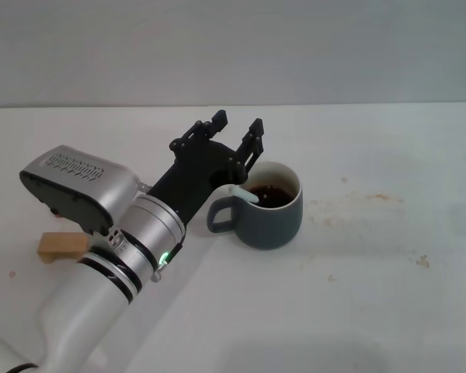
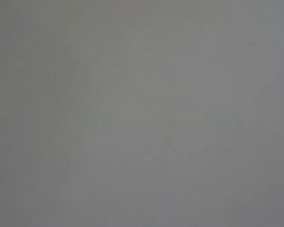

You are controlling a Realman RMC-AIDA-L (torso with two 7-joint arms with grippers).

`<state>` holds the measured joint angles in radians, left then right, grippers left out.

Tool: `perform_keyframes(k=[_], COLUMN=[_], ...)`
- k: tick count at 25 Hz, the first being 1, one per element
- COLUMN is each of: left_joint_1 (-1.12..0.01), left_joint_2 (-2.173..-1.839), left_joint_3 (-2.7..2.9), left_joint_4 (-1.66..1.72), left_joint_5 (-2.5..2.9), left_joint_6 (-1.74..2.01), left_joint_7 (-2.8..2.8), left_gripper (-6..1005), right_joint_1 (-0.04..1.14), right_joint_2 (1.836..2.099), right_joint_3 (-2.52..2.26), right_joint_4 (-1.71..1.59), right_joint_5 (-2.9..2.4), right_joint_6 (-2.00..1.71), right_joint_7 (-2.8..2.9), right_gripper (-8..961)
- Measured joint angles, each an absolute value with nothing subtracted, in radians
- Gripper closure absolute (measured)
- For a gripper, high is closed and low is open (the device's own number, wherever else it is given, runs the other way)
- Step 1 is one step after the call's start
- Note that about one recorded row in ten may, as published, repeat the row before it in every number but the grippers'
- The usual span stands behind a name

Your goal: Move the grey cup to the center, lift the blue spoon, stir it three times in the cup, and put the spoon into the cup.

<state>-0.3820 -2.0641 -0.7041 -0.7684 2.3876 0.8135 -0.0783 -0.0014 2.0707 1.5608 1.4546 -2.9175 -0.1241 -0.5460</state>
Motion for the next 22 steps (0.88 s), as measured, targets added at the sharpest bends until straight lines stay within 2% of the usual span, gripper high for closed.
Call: perform_keyframes(k=[6,8,14,20,22], left_joint_1=[-0.330,-0.307,-0.135,-0.119,-0.122], left_joint_2=[-2.046,-2.044,-2.037,-2.040,-2.030], left_joint_3=[-0.775,-0.824,-1.204,-1.405,-1.465], left_joint_4=[-0.800,-0.810,-0.923,-0.901,-0.868], left_joint_5=[2.426,2.462,2.711,2.763,2.769], left_joint_6=[0.867,0.878,0.880,0.811,0.780], left_joint_7=[-0.056,-0.053,-0.051,-0.053,-0.059], left_gripper=[409,411,418,423,422], right_joint_1=[0.007,0.008,0.004,-0.026,-0.045], right_joint_2=[2.072,2.072,2.077,2.080,2.080], right_joint_3=[1.590,1.598,1.705,1.786,1.810], right_joint_4=[1.419,1.408,1.312,1.240,1.210], right_joint_5=[-2.892,-2.875,-2.711,-2.586,-2.531], right_joint_6=[-0.155,-0.170,-0.268,-0.320,-0.369], right_joint_7=[-0.535,-0.534,-0.532,-0.532,-0.532], right_gripper=[953,953,954,947,944])
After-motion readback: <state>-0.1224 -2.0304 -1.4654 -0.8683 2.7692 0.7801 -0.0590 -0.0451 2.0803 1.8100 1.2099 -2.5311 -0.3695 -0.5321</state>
